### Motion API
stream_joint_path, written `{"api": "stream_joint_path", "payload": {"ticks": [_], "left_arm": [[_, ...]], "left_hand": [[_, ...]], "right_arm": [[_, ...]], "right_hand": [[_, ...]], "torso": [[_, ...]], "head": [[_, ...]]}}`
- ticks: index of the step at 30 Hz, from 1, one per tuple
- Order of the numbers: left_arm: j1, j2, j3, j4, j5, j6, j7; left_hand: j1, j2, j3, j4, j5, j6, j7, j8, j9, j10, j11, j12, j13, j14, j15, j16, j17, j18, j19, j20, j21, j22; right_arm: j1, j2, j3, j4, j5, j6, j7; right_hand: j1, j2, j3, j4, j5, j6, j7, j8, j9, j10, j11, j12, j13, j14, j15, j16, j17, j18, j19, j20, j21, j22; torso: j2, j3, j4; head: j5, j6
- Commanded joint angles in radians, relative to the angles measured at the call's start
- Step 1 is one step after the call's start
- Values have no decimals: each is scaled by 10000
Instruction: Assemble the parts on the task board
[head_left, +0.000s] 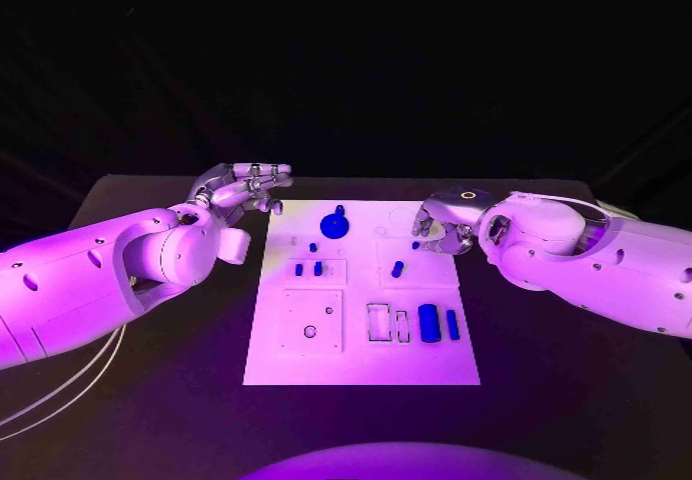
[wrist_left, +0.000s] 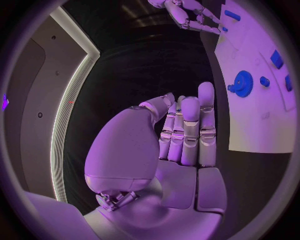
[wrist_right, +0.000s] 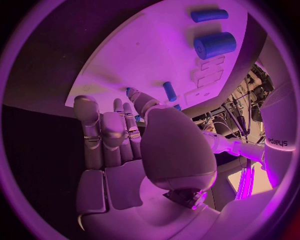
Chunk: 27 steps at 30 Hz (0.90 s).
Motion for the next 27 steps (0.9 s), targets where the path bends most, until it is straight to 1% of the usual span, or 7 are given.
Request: {"api": "stream_joint_path", "payload": {"ticks": [1,3,6,12,15,18,27], "left_arm": [[-4,-14,4,84,881,21,526],[-4,-14,3,110,893,25,538],[-5,-16,2,146,904,42,537],[-5,-19,2,167,911,70,510],[-5,-16,2,161,912,81,486],[-5,-14,2,151,913,87,461],[-5,-4,1,130,913,157,377]], "left_hand": [[-68,23,-68,-11,33,38,-5,49,-10,-40,-8,42,19,-76,8,-85,-76,111,-55,5,-50,-27],[-67,25,-79,-18,34,35,-6,49,-11,-47,-8,51,21,-89,8,-101,-103,112,-58,5,-61,-35],[-68,27,-98,-26,34,29,-4,48,-13,-58,-7,64,23,-108,8,-125,-143,112,-61,5,-78,-47],[-78,30,-136,-35,35,10,3,43,-17,-86,-1,83,24,-133,11,-156,-196,111,-66,6,-107,-70],[-76,35,-145,-40,36,5,4,42,-18,-94,0,90,25,-146,12,-175,-229,110,-68,7,-117,-77],[-72,38,-155,-49,37,-3,5,40,-19,-105,1,98,26,-155,13,-185,-247,110,-69,7,-129,-86],[-58,42,-174,-71,40,-14,8,38,-20,-124,3,114,27,-181,14,-221,-312,111,-70,7,-149,-102]], "right_arm": [[-38,91,0,-46,-445,520,-151],[-63,130,0,-78,-430,556,-135],[-102,184,0,-148,-409,591,-112],[-162,291,0,-270,-347,539,-67],[-188,349,0,-317,-299,492,-46],[-211,398,0,-363,-238,462,-25],[-271,557,0,-602,-100,423,23]], "right_hand": [[-17,-4,97,-8,-50,106,10,-67,6,94,-27,-68,-88,189,-72,-28,11,-29,46,-63,-43,34],[-12,18,154,-19,-78,140,2,-79,9,142,-37,-85,-154,198,-80,-27,14,-36,78,-69,-19,71],[-5,36,209,-34,-108,174,-6,-89,12,187,-45,-100,-216,204,-87,-32,10,-40,98,-73,-9,83],[8,95,354,-66,-190,243,-3,-116,18,293,-46,-134,-355,213,-90,-48,-3,-51,150,-75,27,134],[43,162,531,-116,-381,290,19,-146,21,383,-25,-166,-479,227,-81,-27,24,-65,199,-69,72,196],[45,214,654,-135,-483,329,41,-160,26,446,-6,-184,-555,243,-71,5,58,-74,231,-57,105,240],[12,332,960,-183,-657,465,76,-167,53,661,20,-200,-665,279,-54,114,171,-97,316,-33,213,389]], "torso": [[9,18,-28],[10,23,-3],[11,28,6],[4,34,1],[7,37,5],[5,33,0],[5,28,7]], "head": [[-8,-3],[-22,-4],[-39,-23],[-24,-41],[-16,-43],[-13,-45],[-54,-53]]}}
